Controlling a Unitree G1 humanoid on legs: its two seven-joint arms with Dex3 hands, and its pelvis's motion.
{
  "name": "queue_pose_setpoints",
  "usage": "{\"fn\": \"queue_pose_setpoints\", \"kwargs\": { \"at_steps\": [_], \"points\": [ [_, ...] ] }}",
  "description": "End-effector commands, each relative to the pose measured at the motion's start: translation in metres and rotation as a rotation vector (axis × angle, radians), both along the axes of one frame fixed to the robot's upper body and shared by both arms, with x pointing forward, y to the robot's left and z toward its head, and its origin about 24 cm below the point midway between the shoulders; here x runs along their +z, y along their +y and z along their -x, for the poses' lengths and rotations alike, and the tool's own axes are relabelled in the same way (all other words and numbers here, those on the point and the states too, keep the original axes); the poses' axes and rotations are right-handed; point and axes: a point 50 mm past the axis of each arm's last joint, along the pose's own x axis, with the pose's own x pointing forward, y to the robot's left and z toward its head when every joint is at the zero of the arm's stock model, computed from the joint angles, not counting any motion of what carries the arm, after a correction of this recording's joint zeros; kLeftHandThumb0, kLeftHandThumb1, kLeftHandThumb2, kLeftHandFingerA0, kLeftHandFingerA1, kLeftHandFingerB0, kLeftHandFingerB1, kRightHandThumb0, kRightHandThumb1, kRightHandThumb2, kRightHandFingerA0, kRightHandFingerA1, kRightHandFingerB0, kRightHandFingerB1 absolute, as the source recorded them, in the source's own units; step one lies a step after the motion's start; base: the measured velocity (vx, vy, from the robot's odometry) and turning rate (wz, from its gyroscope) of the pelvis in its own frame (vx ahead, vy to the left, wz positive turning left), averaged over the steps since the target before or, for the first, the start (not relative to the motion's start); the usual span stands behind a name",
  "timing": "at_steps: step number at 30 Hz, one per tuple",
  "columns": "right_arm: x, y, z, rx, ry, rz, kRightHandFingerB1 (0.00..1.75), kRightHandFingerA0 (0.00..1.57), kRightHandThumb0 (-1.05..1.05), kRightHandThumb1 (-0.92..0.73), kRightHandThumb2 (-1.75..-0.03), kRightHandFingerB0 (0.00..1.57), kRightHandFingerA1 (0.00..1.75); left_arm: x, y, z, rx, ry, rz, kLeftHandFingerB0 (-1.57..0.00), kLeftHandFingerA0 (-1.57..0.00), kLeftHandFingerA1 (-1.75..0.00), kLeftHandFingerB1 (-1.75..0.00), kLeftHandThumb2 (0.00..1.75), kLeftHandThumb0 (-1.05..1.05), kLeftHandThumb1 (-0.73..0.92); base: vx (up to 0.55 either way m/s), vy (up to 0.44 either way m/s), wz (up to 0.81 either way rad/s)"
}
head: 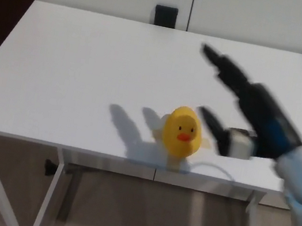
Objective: The robot uses its right hand to push the yellow duck toy to the center of the white desk.
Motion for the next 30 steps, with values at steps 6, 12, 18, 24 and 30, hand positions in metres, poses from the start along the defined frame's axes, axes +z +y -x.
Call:
{"fn": "queue_pose_setpoints", "kwargs": {
  "at_steps": [6,12,18,24,30],
  "points": [
    [0.023,-0.202,0.091,-0.453,0.115,-0.151,0.16,0.02,-0.86,-0.77,-1.09,0.0,0.14,0.008,0.012,0.0,0.001,-0.034,-0.029,-0.93,-0.89,-0.87,-0.88,0.84,-0.12,0.6,0.0,0.0,0.0],
    [0.004,-0.271,0.157,-0.72,0.212,-0.178,0.33,0.09,-0.78,-0.64,-0.99,0.0,0.54,0.011,0.016,-0.002,0.021,-0.041,-0.04,-0.91,-0.89,-0.88,-0.89,0.85,-0.12,0.59,0.0,0.0,0.0],
    [-0.027,-0.307,0.213,-0.95,0.306,-0.199,0.4,0.15,-0.77,-0.62,-0.96,0.01,0.62,0.011,0.017,0.0,0.023,-0.032,-0.04,-0.9,-0.88,-0.85,-0.88,0.84,-0.14,0.61,0.0,0.0,0.0],
    [-0.069,-0.329,0.254,-1.19,0.384,-0.257,0.48,0.41,-0.64,-0.68,-0.6,0.23,0.6,0.012,0.017,-0.001,0.012,-0.045,-0.043,-0.95,-0.91,-0.91,-0.91,0.87,-0.15,0.59,0.0,0.0,0.0],
    [-0.142,-0.335,0.302,-1.518,0.469,-0.423,0.61,0.51,-0.54,-0.68,-0.61,0.37,0.85,0.011,0.016,0.0,0.026,-0.038,-0.045,-0.91,-0.89,-0.85,-0.86,0.8,-0.14,0.6,0.0,0.0,0.0]
  ]
}}
